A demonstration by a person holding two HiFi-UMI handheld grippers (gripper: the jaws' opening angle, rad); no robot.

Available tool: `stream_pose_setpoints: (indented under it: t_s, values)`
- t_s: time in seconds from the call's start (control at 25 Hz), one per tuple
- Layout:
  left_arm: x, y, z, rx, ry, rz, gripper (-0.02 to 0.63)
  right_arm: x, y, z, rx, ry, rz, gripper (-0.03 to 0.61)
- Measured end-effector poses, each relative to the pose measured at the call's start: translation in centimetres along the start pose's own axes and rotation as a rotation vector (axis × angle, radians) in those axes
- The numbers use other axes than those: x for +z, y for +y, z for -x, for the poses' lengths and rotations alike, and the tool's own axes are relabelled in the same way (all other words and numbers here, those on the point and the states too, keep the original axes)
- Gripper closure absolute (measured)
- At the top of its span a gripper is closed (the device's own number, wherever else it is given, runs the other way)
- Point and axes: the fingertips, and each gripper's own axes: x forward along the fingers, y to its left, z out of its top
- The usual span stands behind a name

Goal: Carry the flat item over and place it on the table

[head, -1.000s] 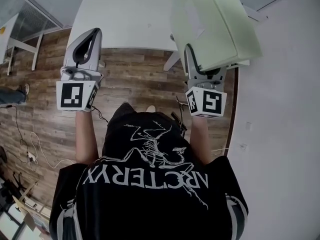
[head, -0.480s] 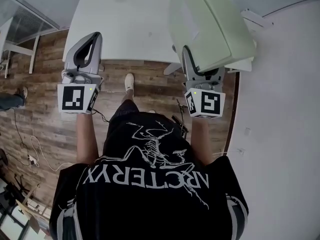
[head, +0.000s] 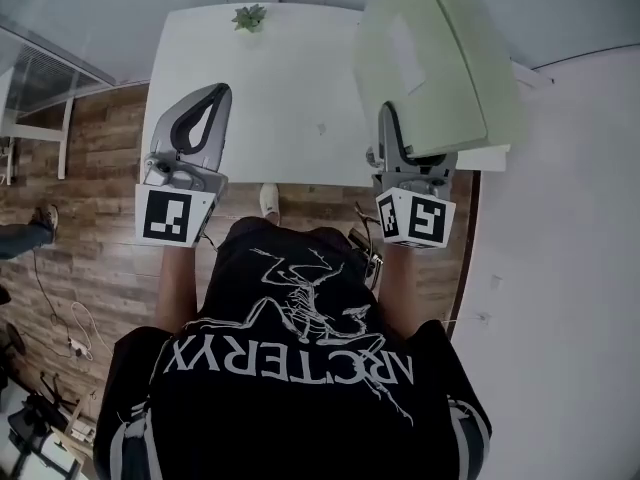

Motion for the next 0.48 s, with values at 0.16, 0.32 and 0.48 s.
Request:
stream_pose_setpoints:
  t_s: [0.16, 0.32, 0.48]
  values:
    - [-1.0, 2.3, -1.8, -0.005, 0.008, 0.024, 0.607, -0.4, 0.5, -2.5, -0.012, 0.015, 0.008, 0.299]
    - [-1.6, 2.2, -3.2, -0.007, 0.035, 0.039, 0.607, -2.0, 0.1, -3.7, -0.011, 0.032, -0.008, 0.299]
    - [-1.6, 0.4, -4.1, 0.009, 0.052, 0.026, 0.607, -5.0, -0.9, -3.8, -0.002, 0.03, -0.029, 0.299]
